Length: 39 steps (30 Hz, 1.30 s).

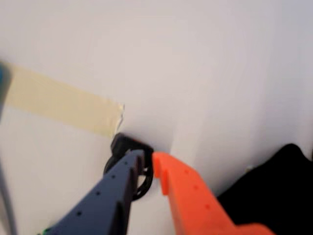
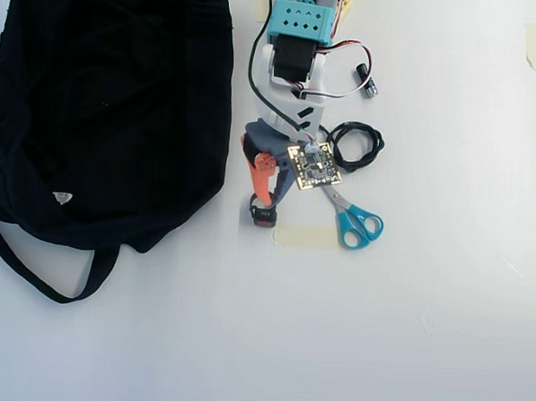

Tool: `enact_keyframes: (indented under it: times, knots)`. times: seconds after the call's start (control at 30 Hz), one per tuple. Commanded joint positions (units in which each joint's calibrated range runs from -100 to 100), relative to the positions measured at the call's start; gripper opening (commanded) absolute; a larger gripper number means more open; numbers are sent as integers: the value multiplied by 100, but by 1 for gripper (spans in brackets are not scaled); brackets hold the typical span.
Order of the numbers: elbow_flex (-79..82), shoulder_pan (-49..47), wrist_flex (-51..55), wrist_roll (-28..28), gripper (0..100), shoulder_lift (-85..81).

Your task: Put the bike light into the black bag

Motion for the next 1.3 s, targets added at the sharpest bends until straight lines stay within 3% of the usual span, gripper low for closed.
enact_keyframes:
  times: [0.0, 0.37, 0.7, 0.97, 1.27]
  knots:
    - [-633, -57, 18, -189, 3, 261]
    - [-2107, -42, 1249, -545, 4, 1489]
    - [-2152, 78, 1611, -556, 8, 1738]
    - [-2125, 123, 2136, -446, 26, 1738]
    - [-2125, 160, 2119, -409, 28, 1987]
